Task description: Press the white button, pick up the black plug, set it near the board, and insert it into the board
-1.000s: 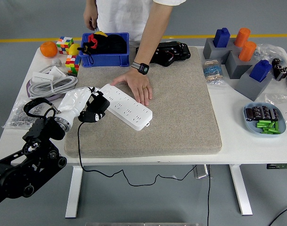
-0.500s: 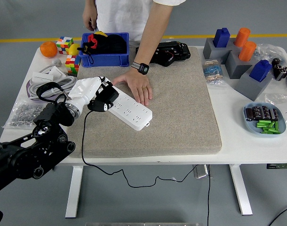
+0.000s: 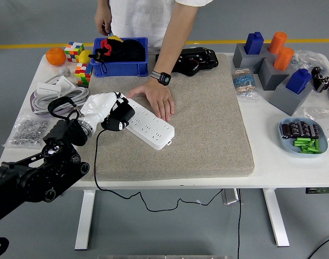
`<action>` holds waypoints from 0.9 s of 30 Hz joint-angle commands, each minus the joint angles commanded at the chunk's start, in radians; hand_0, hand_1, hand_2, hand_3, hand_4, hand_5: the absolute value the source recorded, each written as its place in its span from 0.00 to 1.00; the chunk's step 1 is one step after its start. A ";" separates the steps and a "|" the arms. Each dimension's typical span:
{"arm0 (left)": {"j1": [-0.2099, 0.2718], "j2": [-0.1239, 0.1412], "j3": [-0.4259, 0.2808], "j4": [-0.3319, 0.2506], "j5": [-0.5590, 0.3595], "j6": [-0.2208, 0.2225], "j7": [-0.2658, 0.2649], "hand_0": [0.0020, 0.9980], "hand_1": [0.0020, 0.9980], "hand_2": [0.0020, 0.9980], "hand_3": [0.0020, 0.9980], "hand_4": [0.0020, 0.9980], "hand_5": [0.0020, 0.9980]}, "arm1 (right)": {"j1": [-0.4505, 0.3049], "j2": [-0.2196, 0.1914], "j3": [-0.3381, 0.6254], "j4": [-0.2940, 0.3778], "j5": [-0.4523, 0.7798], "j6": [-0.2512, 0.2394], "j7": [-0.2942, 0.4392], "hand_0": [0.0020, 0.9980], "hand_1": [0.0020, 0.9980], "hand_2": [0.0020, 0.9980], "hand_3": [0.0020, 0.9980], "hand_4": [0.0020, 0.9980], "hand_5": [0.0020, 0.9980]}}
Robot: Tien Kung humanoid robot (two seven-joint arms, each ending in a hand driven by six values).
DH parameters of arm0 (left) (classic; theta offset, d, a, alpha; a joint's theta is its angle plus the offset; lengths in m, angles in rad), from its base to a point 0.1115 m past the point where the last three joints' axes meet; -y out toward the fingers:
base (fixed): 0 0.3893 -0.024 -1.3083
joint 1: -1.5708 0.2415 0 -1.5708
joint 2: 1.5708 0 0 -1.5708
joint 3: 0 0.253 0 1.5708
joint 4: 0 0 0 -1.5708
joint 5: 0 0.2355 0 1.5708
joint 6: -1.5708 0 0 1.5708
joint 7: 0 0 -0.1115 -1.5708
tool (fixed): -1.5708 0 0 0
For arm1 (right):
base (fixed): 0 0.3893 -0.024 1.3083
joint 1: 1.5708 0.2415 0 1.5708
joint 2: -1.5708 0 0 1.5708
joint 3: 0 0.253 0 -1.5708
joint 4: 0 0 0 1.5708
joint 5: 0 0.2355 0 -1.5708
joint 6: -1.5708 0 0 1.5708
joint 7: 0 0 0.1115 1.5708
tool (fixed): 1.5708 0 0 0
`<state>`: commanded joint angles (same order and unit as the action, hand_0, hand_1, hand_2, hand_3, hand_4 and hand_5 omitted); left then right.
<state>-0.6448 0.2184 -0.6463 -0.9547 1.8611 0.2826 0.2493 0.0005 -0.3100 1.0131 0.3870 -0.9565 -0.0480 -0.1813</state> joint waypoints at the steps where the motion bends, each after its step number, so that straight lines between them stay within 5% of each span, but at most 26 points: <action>1: -0.001 -0.001 0.002 0.004 0.000 0.000 0.000 0.26 0.26 0.31 0.56 0.55 0.00 | 0.000 0.000 0.000 0.000 0.000 0.000 0.000 0.59 0.59 0.64 0.59 0.67 0.42; 27: -0.031 -0.018 0.017 0.081 0.032 -0.004 0.000 0.25 0.25 0.31 0.57 0.55 0.00 | -0.003 0.000 -0.005 -0.001 0.001 0.000 0.000 0.59 0.59 0.64 0.59 0.67 0.41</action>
<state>-0.6758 0.2007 -0.6294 -0.8735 1.8932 0.2787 0.2496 -0.0025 -0.3099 1.0079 0.3864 -0.9551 -0.0479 -0.1815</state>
